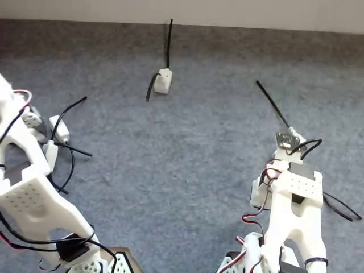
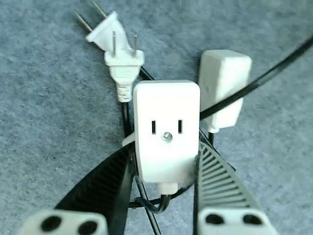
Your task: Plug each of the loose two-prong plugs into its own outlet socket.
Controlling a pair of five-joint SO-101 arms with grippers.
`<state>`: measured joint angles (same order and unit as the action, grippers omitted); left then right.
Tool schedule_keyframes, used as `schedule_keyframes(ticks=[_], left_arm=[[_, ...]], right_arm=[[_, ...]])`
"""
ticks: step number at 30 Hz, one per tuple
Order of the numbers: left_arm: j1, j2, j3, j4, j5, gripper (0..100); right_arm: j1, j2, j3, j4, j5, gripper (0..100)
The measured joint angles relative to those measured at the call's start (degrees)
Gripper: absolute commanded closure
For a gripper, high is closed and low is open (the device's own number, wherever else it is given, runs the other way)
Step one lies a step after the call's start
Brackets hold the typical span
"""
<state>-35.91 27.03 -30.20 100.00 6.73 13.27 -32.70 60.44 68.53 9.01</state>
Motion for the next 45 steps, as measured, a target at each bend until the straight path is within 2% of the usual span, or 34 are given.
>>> schedule_keyframes(ticks=[12, 19, 23, 30, 33, 36, 38, 42, 45], left_arm=[[23.74, -28.84, 25.85, 0.09, 0.00, 99], [37.98, -36.31, 44.40, -11.43, 0.00, 99], [43.78, -38.68, 54.33, -19.96, 0.00, 99], [46.68, -39.38, 69.36, -38.51, -0.88, 99], [46.59, -39.38, 75.16, -44.57, -7.47, 99], [46.59, -39.38, 79.12, -47.12, -13.80, 97], [46.59, -39.38, 79.65, -47.47, -15.91, 91], [46.51, -39.38, 79.65, -47.65, -17.05, 71], [46.51, -39.91, 79.65, -47.65, -17.05, 67]], right_arm=[[0.00, 0.00, 0.00, 0.00, 0.00, 99.1], [0.00, 0.00, 0.00, 0.00, 0.00, 99.1], [0.00, 0.00, 0.00, 0.00, 0.00, 99.1], [0.00, 0.00, 0.00, 0.00, 0.00, 99.1], [0.00, 0.00, 0.00, 0.00, 0.00, 99.1], [0.00, 0.00, 0.00, 0.00, 0.00, 99.1], [0.00, 0.00, 0.00, 0.00, 0.00, 99.1], [0.00, 0.00, 0.00, 0.00, 0.00, 99.1], [0.00, 0.00, 0.00, 0.00, 0.00, 99.1]])
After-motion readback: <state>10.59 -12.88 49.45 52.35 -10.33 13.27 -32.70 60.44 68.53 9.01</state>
